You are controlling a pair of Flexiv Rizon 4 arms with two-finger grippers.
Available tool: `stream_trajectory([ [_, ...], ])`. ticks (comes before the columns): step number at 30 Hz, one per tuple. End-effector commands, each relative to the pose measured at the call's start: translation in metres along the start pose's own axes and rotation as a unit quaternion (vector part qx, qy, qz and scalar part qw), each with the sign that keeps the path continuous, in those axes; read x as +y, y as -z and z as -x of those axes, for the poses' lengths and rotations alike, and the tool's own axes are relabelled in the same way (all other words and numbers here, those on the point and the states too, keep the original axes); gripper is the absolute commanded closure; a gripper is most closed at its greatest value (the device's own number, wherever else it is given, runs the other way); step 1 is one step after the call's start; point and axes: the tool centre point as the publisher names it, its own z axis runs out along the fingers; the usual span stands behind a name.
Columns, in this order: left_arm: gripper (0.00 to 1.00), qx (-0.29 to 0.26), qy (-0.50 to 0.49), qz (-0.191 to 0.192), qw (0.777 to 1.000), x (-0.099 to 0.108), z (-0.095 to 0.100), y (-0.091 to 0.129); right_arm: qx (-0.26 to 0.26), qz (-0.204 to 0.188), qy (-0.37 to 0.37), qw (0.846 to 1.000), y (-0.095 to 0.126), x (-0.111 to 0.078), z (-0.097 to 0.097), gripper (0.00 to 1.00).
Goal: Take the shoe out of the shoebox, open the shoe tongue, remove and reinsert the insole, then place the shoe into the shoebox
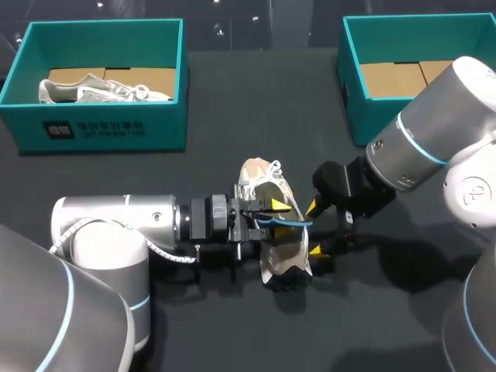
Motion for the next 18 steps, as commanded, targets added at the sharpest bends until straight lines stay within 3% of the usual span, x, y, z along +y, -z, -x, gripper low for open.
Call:
stream_trajectory([
  [1,0.63,-0.003,-0.004,-0.001,1.0,-0.013,-0.004,0.004,-0.001,-0.001,0.0,1.0,-0.001,0.0,-0.001,0.0],
  [9,0.64,0.007,-0.014,-0.006,1.0,-0.036,-0.014,0.003,-0.001,-0.001,0.0,1.0,-0.001,0.0,-0.001,0.0],
  [10,0.67,0.008,-0.014,-0.005,1.0,-0.038,-0.015,0.003,-0.001,-0.001,0.0,1.0,-0.001,0.0,-0.001,0.0],
  [11,0.76,0.008,-0.018,-0.002,1.0,-0.038,-0.016,0.003,-0.001,-0.001,0.0,1.0,-0.001,0.0,-0.001,0.0],
  [12,0.94,0.007,-0.023,0.001,1.0,-0.038,-0.016,0.002,-0.001,-0.001,0.0,1.0,-0.001,0.0,-0.001,0.0],
  [13,1.0,0.006,-0.025,0.002,1.0,-0.037,-0.016,0.001,-0.001,-0.001,0.0,1.0,-0.001,0.0,-0.001,0.0],
  [18,1.0,0.001,-0.039,0.012,0.999,-0.022,-0.013,-0.004,-0.001,-0.001,0.0,1.0,-0.001,0.0,-0.001,0.0],
])
